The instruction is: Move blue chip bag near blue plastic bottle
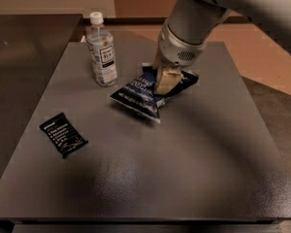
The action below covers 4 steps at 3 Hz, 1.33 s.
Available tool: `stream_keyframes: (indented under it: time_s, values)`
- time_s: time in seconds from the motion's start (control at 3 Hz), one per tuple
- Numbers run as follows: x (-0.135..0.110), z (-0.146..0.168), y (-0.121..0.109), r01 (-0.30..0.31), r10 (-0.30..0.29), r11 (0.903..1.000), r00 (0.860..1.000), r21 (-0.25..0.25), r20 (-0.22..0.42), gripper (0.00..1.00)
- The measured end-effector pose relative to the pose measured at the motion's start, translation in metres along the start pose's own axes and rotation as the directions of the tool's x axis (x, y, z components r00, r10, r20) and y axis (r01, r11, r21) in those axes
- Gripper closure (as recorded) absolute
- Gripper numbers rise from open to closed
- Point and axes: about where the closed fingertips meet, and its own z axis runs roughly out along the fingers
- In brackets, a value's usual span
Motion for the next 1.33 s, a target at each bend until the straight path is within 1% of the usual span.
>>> stream_keyframes:
  time_s: [0.33, 0.67, 1.0, 1.33]
  values:
    - [-0.014, 0.013, -0.021, 0.010, -0.010, 0.9999, 1.000, 0.012, 0.004, 1.00]
    - [-0.021, 0.018, -0.040, 0.005, -0.005, 0.9993, 1.000, 0.037, 0.001, 1.00]
    - [-0.024, 0.019, -0.054, -0.013, 0.014, 0.9977, 1.000, 0.067, -0.007, 0.82]
    - [-0.023, 0.020, -0.065, -0.022, 0.024, 0.9961, 1.000, 0.085, -0.019, 0.59]
